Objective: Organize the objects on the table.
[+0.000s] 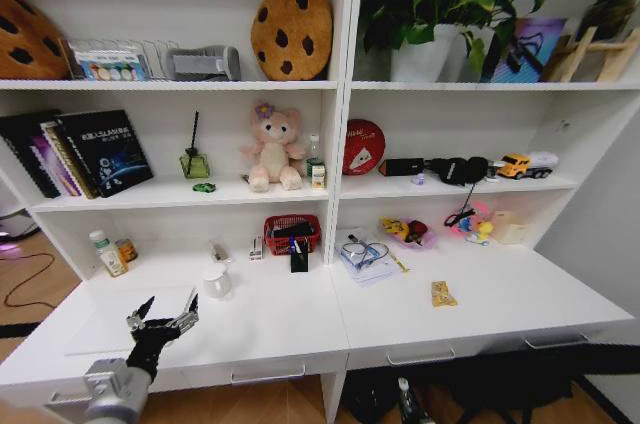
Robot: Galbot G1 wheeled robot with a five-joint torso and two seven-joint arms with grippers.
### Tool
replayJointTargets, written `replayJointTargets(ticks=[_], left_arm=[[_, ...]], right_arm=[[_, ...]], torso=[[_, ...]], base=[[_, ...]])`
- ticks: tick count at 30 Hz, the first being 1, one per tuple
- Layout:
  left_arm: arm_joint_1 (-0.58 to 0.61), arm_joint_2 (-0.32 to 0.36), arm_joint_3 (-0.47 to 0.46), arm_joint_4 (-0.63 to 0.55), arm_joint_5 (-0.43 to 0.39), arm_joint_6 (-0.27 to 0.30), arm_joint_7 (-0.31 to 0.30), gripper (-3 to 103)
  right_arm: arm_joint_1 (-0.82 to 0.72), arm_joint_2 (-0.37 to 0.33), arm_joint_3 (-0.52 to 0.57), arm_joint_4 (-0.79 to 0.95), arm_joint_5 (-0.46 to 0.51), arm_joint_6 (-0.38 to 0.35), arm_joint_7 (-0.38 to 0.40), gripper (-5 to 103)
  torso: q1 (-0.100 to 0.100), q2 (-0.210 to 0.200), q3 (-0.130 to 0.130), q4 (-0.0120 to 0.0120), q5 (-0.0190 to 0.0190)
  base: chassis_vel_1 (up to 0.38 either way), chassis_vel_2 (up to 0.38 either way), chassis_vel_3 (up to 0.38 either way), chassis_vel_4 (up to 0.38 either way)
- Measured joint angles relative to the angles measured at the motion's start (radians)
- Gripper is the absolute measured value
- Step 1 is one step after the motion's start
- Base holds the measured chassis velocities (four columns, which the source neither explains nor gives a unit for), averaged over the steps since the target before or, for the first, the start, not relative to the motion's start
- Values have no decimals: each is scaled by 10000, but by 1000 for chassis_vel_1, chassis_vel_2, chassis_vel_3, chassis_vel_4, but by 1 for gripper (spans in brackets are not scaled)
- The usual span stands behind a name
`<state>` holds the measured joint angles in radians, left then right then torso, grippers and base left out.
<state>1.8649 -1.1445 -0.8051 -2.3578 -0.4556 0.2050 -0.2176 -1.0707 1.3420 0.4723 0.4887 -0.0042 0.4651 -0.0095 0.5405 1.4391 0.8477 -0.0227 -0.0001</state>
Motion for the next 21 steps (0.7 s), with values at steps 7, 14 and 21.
replayJointTargets(ticks=[7,14,21], left_arm=[[0,0,0,0,0,0,0,100],[0,0,0,0,0,0,0,100],[0,0,0,0,0,0,0,100]], right_arm=[[603,261,-143,-447,-136,73,510,39],[638,436,-148,-664,83,417,592,61],[300,519,-155,-308,347,1022,562,88]], torso=[[-1,0,0,-4,3],[-1,0,-1,-4,1],[-2,0,-2,-2,1]], base=[[0,0,0,0],[0,0,0,0],[0,0,0,0]])
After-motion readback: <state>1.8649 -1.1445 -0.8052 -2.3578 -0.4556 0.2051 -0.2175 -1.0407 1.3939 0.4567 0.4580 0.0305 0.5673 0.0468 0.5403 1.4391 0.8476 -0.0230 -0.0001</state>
